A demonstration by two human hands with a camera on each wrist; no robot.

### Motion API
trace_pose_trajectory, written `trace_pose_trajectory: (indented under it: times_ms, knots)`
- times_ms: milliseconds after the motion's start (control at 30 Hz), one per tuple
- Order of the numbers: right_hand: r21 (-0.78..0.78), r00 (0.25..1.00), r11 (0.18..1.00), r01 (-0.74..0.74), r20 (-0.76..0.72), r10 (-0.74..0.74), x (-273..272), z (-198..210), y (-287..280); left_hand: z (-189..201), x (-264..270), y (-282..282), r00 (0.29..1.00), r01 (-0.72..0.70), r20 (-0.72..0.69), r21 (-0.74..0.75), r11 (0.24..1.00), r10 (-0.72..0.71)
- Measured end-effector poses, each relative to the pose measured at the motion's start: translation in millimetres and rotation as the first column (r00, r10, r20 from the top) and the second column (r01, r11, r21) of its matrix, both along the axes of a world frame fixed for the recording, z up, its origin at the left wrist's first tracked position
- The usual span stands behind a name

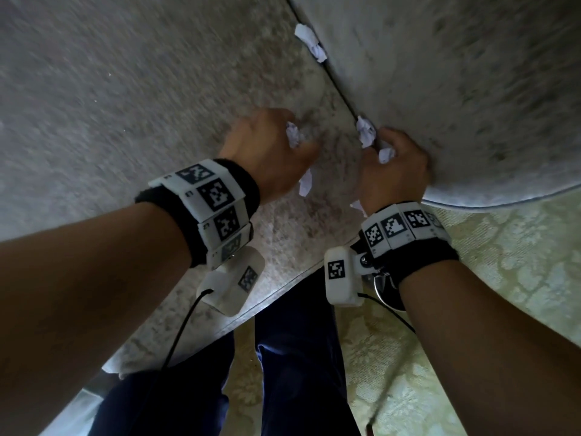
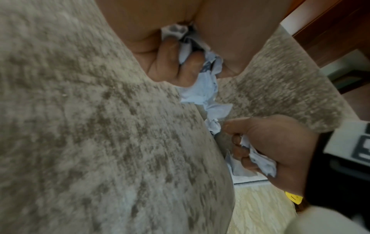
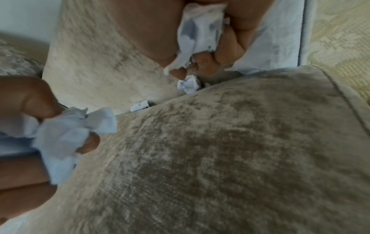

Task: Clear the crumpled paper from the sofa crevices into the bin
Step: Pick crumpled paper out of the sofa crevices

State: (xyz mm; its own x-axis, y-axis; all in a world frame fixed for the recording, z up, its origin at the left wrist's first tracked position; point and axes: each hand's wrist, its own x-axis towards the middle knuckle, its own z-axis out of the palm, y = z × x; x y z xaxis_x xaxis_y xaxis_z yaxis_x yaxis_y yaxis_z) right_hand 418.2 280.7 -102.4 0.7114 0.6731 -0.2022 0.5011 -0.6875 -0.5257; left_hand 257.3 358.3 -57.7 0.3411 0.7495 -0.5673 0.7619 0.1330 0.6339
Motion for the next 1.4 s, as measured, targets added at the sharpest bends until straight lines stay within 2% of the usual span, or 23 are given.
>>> trace_pose_trajectory:
  times_ms: [233,300,367,467,567,667,700,800,833,967,1067,1133,1233,1400]
  knots:
    - [0.005,1.000,1.000,-0.011,0.026,0.011,-1,-15,7,7,-7,-8,0.995,-0.090,0.044,-0.044,0.995,0.092]
    - [-0.096,0.999,0.994,-0.043,0.014,0.045,1,-20,11,7,-9,-8,0.992,-0.110,0.052,-0.055,0.992,0.113]
    - [-0.171,1.000,0.985,-0.015,-0.023,0.011,7,-21,14,7,-9,-8,0.991,-0.118,0.058,-0.059,0.991,0.121]
    - [-0.122,0.998,0.992,0.044,-0.040,-0.049,2,-20,17,3,-12,-7,0.988,-0.148,0.041,-0.052,0.988,0.150]
    - [-0.066,1.000,0.998,0.018,0.015,-0.017,2,-20,18,-1,-12,-7,0.981,-0.191,0.019,-0.032,0.981,0.192]
    - [-0.247,0.999,0.969,0.004,-0.034,-0.013,3,-11,21,-4,-9,-3,0.978,-0.210,0.001,-0.006,0.978,0.210]
    - [-0.224,0.999,0.975,-0.002,-0.051,-0.010,3,-7,20,-5,-8,-1,0.977,-0.212,-0.011,-0.003,0.977,0.212]
    - [0.061,0.996,0.996,-0.067,-0.053,0.070,-6,0,15,-7,-1,10,0.975,-0.215,-0.057,0.011,0.977,0.215]
    - [0.094,0.993,0.990,-0.109,-0.045,0.114,-8,-1,13,-8,2,14,0.973,-0.219,-0.067,0.015,0.976,0.219]
    - [0.103,0.964,0.960,-0.260,-0.028,0.264,-19,-6,5,-9,18,32,0.971,-0.223,-0.075,0.035,0.974,0.225]
    - [0.157,0.947,0.943,-0.292,-0.086,0.308,-27,-1,7,-10,29,48,0.973,-0.220,-0.056,0.066,0.973,0.224]
    - [0.158,0.955,0.951,-0.267,-0.090,0.283,-24,2,13,-13,33,59,0.979,-0.196,-0.046,0.089,0.977,0.201]
    - [0.036,0.963,0.977,-0.210,-0.164,0.213,-16,3,26,-18,41,70,0.989,-0.124,-0.066,0.107,0.986,0.132]
    - [0.071,0.959,0.989,-0.129,-0.246,0.142,-8,-3,39,-33,50,85,0.991,-0.042,-0.125,0.038,0.998,0.047]
